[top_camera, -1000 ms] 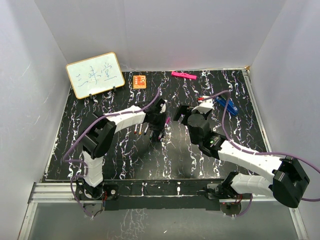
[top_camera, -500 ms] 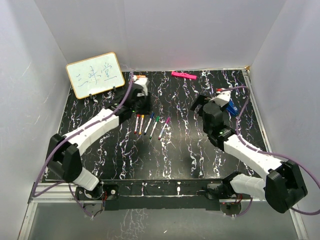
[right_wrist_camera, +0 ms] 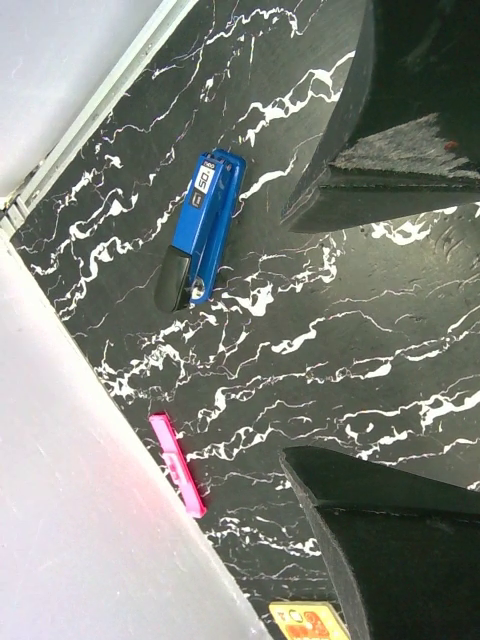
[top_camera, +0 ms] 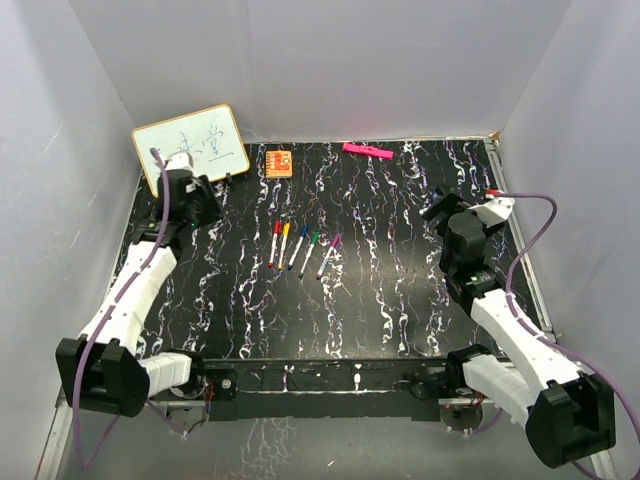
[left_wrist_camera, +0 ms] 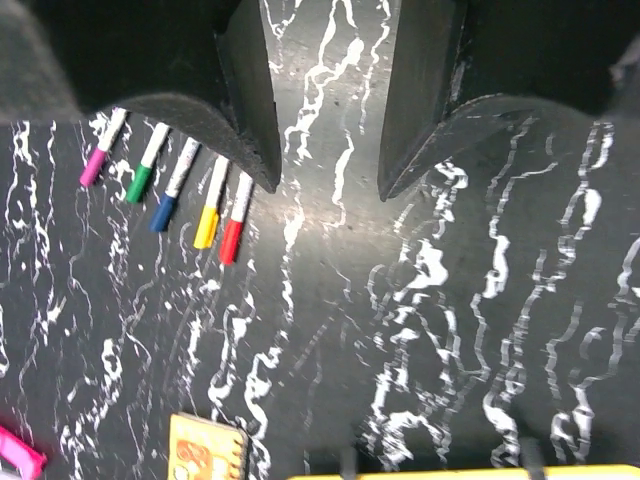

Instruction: Insert the pens into the pen caps

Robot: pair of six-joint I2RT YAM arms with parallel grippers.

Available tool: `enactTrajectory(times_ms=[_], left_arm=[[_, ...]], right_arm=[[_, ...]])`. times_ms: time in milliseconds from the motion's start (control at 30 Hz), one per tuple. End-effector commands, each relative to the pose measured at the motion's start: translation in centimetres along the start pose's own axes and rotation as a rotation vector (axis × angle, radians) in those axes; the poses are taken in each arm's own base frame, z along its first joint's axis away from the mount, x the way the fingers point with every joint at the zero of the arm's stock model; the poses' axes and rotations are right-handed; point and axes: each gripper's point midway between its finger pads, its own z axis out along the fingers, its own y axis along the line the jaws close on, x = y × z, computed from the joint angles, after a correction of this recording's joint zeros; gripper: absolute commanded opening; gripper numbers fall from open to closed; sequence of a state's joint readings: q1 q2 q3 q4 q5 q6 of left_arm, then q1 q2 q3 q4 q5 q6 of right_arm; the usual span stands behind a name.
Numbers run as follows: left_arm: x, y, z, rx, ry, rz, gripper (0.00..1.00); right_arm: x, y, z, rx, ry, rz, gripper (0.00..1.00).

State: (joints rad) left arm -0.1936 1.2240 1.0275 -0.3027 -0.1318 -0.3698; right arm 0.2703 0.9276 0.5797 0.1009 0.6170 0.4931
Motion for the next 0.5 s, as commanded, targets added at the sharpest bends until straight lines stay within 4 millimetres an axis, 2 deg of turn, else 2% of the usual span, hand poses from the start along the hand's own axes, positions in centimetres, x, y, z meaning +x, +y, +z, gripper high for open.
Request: enactTrajectory(times_ms=[0,167,467], left_arm=[[0.1,0.8,-1.6,0.041,0.011,-0.006,0.44],[1.2,1.1,-2.3,0.039,0.027,-0.028,0.47],[1.1,1.8,-3.4,0.019,-0.013,-0.03,0.48]], right_arm=[[-1.0,0.0,-0.2,-0.005,-0.032,0.037,0.86],[-0.7,0.2,0.0,-0.005,-0.014,0.022,0.86],[-0.3,0.7,0.1,-0.022,0.005,0.014,0.86]])
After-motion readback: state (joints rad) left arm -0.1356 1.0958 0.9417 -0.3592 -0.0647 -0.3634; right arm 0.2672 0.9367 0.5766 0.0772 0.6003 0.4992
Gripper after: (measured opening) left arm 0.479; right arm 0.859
